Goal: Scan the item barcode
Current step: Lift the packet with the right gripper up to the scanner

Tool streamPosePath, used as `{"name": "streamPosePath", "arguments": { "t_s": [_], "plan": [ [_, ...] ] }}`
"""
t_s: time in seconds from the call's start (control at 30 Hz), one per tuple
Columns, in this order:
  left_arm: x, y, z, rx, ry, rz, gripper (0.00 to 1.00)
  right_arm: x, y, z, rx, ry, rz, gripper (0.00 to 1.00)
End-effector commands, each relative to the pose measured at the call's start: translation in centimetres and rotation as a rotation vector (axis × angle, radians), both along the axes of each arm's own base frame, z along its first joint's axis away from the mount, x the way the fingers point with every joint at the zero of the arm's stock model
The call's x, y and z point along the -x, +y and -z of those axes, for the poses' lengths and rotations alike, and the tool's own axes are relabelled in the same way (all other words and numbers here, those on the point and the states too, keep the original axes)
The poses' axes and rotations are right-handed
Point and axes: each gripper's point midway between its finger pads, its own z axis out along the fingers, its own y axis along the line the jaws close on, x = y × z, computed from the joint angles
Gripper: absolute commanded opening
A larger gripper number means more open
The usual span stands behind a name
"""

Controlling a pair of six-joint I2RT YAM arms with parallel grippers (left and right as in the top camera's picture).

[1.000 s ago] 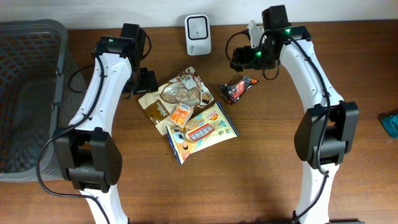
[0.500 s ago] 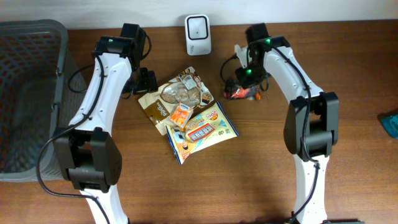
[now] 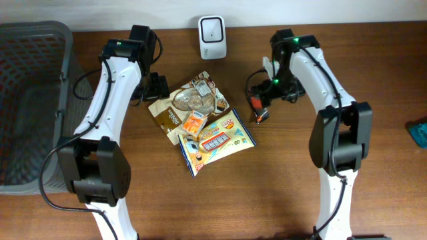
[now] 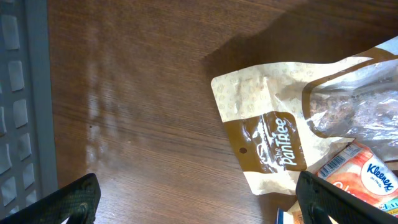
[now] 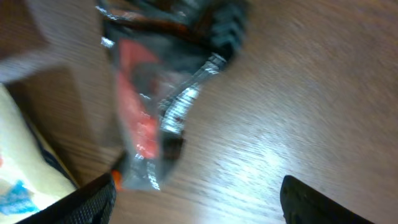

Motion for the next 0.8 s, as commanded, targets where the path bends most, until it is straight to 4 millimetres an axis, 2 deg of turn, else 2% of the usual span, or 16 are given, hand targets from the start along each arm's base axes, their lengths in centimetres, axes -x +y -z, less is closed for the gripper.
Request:
{"name": "streamPosePath", "arguments": {
  "t_s": [0.0, 0.07, 0.17, 0.27, 0.3, 0.37, 0.53, 0.77],
  "plan": [
    [0.0, -0.1, 0.1, 0.005, -0.001, -0.015, 0.99, -0.5, 3.4, -1.9, -0.087, -0.054, -0.016, 0.8],
    [0.0, -0.1, 0.1, 0.005, -0.001, -0.015, 0.99, -0.5, 4.2, -1.3, -0.087, -0.057, 0.008, 0.75],
    [0.0, -0.1, 0.1, 0.005, -0.001, -0.015, 0.99, -0.1, 4.6, 2.3, -0.056, -0.035, 0.037, 0.7],
    [0.0, -0.1, 0.1, 0.005, -0.001, -0.015, 0.99, -0.1, 4.2, 4.1, -0.041, -0.046, 0.07, 0.61],
    [0.0, -0.1, 0.1, 0.005, -0.001, -0.015, 0.99, -0.4, 4.3, 4.2, -0.041, -0.057, 0.071, 0.52],
    [0.0, -0.1, 0.1, 0.005, -0.001, -0.015, 0.99, -0.8, 4.0, 4.2, -0.026, -0.075, 0.1, 0.41],
    [0.0, -0.1, 0.1, 0.005, -0.001, -0.015, 0.99, -1.4, 4.0, 4.1, -0.026, -0.093, 0.166, 0.28],
    [-0.1, -0.1, 0.1, 0.005, -0.003, -0.015, 0.99, -1.9, 4.2, 3.6, -0.033, -0.111, 0.174, 0.2]
  ]
}}
